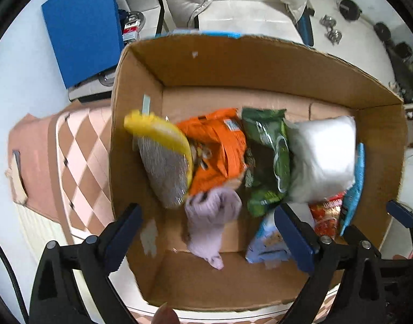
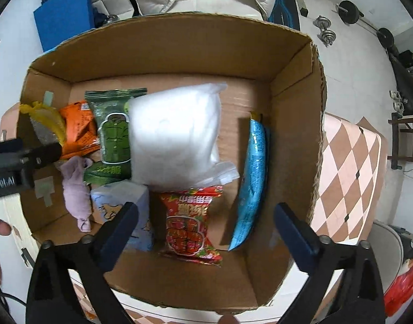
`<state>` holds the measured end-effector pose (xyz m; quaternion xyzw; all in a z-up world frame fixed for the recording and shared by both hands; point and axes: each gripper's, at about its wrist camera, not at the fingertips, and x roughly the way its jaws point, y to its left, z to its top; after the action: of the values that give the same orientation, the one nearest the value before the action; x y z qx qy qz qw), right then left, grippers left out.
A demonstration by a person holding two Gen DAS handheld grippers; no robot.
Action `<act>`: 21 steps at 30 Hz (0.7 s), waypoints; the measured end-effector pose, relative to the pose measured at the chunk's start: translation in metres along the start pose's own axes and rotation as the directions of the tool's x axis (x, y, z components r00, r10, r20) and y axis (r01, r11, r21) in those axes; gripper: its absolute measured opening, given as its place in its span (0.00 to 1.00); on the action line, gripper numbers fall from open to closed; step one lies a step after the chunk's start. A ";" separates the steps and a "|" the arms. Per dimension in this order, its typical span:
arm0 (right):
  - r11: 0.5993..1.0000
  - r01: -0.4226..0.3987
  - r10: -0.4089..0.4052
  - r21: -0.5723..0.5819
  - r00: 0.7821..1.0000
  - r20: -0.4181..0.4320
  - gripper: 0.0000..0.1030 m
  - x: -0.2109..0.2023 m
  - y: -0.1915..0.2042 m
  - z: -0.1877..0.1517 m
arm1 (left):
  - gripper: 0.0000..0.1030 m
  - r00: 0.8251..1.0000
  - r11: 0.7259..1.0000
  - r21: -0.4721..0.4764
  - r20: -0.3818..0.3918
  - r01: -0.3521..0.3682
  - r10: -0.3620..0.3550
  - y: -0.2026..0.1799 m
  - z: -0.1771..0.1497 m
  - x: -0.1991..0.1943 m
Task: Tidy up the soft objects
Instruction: 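Lower the pouch and stick pack into the box and open both tools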
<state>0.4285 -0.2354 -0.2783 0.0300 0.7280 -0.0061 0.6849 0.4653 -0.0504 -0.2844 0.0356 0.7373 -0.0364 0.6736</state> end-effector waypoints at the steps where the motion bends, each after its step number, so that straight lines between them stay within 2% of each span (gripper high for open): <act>1: 1.000 -0.002 0.002 0.003 1.000 0.010 1.00 -0.002 0.001 -0.003 | 0.97 1.000 1.000 -0.006 0.012 0.007 -0.007 0.000 -0.008 -0.002; 11: 0.999 -0.001 -0.002 0.036 0.997 0.080 1.00 -0.019 0.005 -0.032 | 0.97 0.997 0.999 -0.002 0.067 0.038 -0.037 -0.003 -0.055 -0.011; 21: 0.999 -0.002 -0.003 0.044 0.992 0.123 1.00 -0.041 0.008 -0.056 | 0.97 0.987 0.999 0.008 0.155 0.045 -0.046 0.000 -0.081 -0.049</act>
<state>0.3753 -0.2259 -0.2338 0.0446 0.6840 -0.0242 0.7278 0.3890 -0.0426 -0.2282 0.0171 0.6834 -0.0560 0.7277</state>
